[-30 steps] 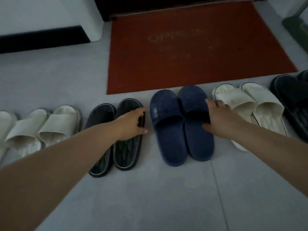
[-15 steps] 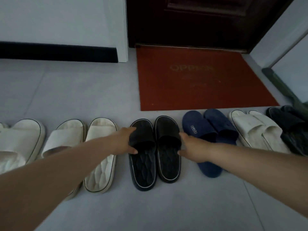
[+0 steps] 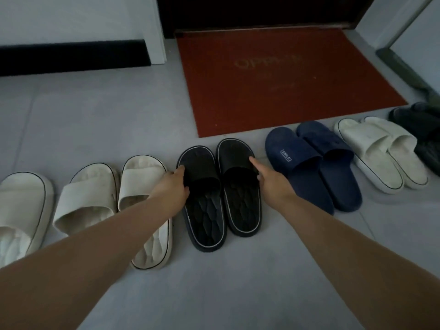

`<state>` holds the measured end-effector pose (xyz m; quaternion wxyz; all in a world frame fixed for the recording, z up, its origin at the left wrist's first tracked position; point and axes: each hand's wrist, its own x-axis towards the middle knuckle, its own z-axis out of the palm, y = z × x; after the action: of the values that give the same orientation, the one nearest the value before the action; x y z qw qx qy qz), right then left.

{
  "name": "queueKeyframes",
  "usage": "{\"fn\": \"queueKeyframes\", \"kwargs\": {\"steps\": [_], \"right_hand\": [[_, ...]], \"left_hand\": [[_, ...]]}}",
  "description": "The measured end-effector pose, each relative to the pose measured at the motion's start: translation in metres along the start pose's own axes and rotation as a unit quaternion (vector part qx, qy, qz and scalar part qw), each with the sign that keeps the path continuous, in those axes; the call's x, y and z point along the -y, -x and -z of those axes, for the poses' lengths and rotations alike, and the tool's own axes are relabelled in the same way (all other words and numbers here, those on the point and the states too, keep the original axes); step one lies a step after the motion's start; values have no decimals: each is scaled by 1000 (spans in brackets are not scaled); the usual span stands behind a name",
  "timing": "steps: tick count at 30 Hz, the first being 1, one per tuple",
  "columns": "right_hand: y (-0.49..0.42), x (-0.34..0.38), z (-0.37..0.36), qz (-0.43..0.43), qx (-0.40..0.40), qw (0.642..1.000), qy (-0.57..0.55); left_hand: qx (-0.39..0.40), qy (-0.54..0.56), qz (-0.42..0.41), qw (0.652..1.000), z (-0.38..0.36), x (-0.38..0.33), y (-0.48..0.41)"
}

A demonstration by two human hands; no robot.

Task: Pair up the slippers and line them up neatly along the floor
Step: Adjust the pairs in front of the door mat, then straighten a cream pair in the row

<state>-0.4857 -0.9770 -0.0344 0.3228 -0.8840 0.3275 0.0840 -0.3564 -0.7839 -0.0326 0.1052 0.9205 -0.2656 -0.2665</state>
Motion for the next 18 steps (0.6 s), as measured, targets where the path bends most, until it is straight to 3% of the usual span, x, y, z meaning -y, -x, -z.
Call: {"fn": "queueKeyframes", "kwargs": {"steps": [14,18], "right_hand": [[-10,14,-2,-53,-16,998,22],[17,58,-19,-30,-86,994,56]], "left_hand": [[17,76,-4,997,8,-3,-3],[41,163,-33,985,43,17,-5]]}}
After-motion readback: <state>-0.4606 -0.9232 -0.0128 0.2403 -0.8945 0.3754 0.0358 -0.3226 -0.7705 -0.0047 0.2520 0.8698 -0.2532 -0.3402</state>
